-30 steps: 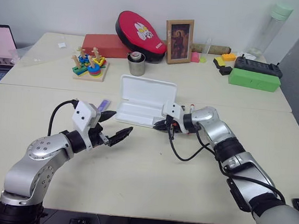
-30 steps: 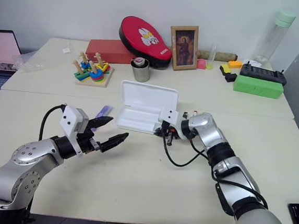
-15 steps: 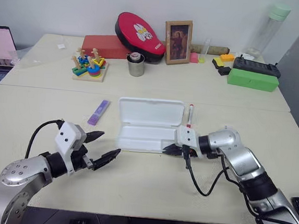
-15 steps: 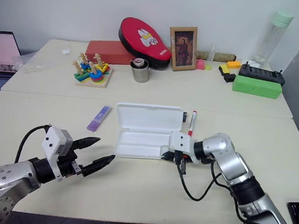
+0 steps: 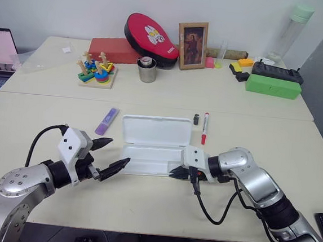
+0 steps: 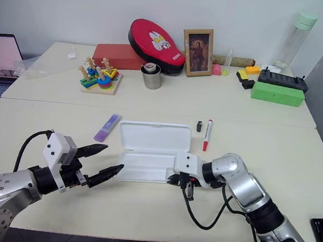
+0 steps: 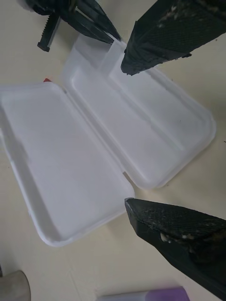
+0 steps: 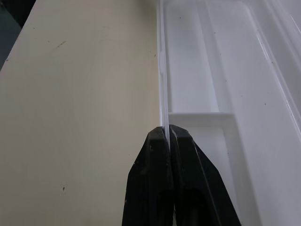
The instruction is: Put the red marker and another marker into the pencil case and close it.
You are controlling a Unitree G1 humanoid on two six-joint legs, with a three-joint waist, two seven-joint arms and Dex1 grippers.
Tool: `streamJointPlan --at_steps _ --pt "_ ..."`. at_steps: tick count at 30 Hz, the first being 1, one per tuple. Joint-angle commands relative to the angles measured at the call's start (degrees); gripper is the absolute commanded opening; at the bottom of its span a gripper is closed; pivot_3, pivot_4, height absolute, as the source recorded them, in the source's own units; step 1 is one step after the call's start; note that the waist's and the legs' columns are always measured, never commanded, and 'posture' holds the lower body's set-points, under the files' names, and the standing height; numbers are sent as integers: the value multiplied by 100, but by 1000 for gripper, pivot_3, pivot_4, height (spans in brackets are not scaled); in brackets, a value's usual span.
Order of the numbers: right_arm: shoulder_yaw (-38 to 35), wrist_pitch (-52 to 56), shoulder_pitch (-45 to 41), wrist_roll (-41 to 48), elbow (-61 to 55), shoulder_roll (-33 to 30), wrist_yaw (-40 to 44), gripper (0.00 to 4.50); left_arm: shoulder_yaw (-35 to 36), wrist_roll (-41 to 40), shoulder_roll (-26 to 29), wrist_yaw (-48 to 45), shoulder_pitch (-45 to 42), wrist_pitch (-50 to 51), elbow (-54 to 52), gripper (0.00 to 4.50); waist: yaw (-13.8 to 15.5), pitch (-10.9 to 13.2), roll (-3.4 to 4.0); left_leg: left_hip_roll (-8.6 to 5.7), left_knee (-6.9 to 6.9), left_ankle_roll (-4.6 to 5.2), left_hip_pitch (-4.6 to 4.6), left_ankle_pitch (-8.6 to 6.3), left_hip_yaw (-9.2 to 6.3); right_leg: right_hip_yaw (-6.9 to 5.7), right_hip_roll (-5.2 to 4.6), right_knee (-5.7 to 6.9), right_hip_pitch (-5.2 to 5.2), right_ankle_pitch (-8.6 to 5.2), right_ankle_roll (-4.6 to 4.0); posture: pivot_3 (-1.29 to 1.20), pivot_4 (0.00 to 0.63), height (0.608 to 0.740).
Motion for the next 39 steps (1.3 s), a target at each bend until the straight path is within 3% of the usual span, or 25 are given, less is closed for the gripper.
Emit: streamJointPlan --at_steps 1,4,15,19,30,39 --pt "-26 14 -15 93 -178 23 -66 212 -12 -62 52 -14 -95 -19 -116 4500 1 0 0 0 0 0 0 0 0 0 0 0 0 0 0 0 150 740" --pt "-59 -24 -36 135 -159 -2 -72 754 -26 -69 56 -6 -138 -14 -106 4500 1 0 0 0 0 0 0 0 0 0 0 0 0 0 0 0 150 740" --pt "-677 138 -136 758 -373 -116 -43 3648 -238 -36 131 -25 -449 57 -26 4500 0 0 -1 0 0 0 0 0 0 -1 0 0 1 0 0 0 150 740" --pt "-897 312 -114 1058 -542 -204 -14 4465 -326 -31 161 -78 -552 62 27 4500 3 0 -1 0 0 0 -1 0 0 0 0 -1 1 0 0 0 150 740" --pt "-1971 1132 -66 1892 -740 -555 -435 4465 -885 -19 59 -145 -1261 100 205 4500 24 0 -1 0 0 0 -3 0 0 -1 0 -3 0 0 0 0 150 740" --pt "-2235 2114 -381 1252 158 -282 -2298 4465 -1634 -5 -294 -127 -1874 135 207 4500 4 -1 -2 0 0 0 -3 0 1 0 0 -1 -1 0 0 0 150 740"
